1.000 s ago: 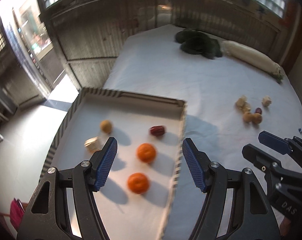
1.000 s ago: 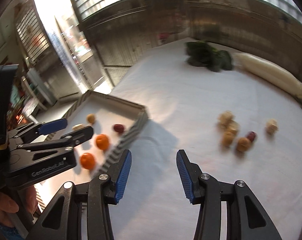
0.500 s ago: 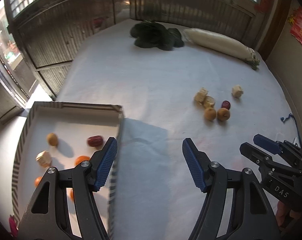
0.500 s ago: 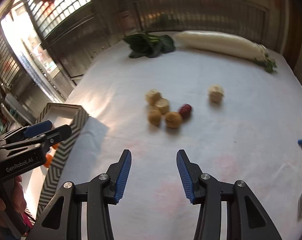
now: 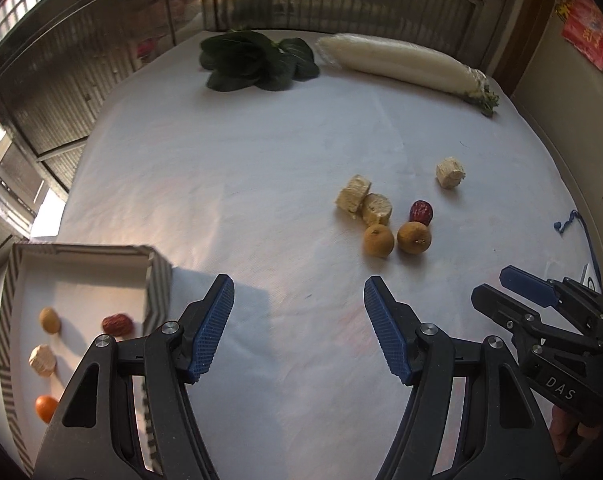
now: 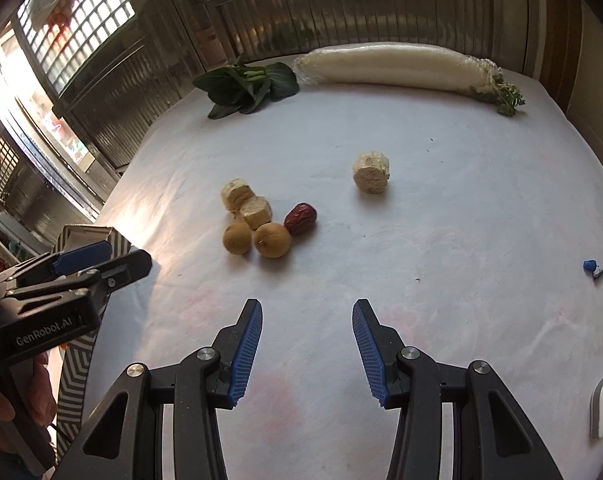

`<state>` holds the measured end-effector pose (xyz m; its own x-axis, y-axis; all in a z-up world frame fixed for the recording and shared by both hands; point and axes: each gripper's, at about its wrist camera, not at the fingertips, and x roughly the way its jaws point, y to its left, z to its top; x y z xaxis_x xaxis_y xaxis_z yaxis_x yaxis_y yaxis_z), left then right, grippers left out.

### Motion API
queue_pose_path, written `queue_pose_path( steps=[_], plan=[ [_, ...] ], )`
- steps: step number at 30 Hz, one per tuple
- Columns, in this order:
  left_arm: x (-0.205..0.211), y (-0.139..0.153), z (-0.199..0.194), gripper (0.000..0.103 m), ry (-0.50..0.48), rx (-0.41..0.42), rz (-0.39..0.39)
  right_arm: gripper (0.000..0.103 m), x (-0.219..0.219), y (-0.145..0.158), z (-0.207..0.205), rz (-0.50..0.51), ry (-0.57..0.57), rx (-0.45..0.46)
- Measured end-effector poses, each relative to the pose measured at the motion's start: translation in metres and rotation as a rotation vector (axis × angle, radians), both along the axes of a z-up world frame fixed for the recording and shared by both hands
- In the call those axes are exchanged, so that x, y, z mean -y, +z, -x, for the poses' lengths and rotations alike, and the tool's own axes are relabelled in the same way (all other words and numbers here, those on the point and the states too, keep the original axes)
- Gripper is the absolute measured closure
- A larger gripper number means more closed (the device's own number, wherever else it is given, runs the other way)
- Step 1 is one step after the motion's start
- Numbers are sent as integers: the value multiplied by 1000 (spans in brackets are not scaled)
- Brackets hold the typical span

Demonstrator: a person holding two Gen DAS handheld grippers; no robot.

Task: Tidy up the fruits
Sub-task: 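Move both tools back toward the remaining fruit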

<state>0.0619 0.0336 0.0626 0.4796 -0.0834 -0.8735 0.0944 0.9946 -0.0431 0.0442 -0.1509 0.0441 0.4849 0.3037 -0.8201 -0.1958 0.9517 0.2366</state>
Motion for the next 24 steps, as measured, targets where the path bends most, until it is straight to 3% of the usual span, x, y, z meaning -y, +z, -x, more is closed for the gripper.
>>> queue_pose_path(
  steps=[24],
  plan=[
    [36,-35,-43,35,-106,-67,42,58,12,-15,-32,-18,-24,-21]
  ],
)
